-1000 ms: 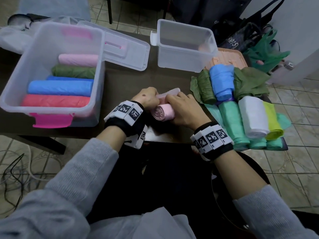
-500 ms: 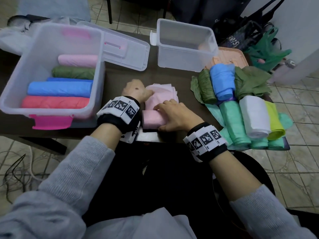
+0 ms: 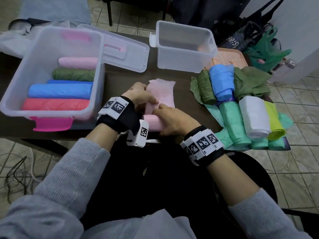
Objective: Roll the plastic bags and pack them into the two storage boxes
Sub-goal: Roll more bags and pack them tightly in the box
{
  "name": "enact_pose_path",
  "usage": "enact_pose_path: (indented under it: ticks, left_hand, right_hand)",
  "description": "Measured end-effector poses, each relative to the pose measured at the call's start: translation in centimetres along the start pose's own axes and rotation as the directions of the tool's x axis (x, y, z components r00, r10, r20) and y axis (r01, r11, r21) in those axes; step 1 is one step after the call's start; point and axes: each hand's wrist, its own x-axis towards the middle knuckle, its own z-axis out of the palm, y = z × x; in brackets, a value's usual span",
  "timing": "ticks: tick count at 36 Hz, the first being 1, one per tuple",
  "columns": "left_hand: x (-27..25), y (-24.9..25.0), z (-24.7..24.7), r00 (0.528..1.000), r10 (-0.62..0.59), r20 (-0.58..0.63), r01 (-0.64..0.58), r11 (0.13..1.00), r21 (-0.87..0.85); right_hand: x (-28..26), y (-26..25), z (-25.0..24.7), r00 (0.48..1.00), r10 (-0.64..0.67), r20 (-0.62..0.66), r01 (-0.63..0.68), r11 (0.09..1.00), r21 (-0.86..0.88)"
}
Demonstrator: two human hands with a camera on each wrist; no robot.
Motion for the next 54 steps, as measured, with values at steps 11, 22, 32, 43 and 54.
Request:
enact_pose_path:
  ticks: [11,22,32,43,54]
  left_hand:
    - [0.6,1.7,-1.8,0.986,0.108,-0.130,-0.139,0.957,-0.254]
    - [0.3,2.0,-2.1,0.732,0.502,-0.460,-0.310,0.847,0.432]
    - [1.9,-0.5,1.3,0.930,0.244,0.277,-0.369,0.623,0.690]
    - [3.1,-1.6,1.3,0.917,0.207,0.342,-0.398,0.538,0.743]
    - [3.4,-1.4,0.8,0.916,0.198,0.350,-0.401,0.491,0.773]
  right_hand:
    - [-0.2,-0.3,0.0,0.999,-0.030,0.016,0.028,0.997,0.065]
    - [0.4,-0.4,0.1,0.999,0.013,0.045,-0.016,0.998,0.064]
    - [0.4,-0.2,0.0,0.993,0.053,0.110,-0.071,0.982,0.173]
    - [0.0,-0.2,0.1,0.996,0.056,0.064,-0.059,0.997,0.044]
    - [0.2,-1.4,0.0,0.996,0.082,0.046,-0.086,0.992,0.090]
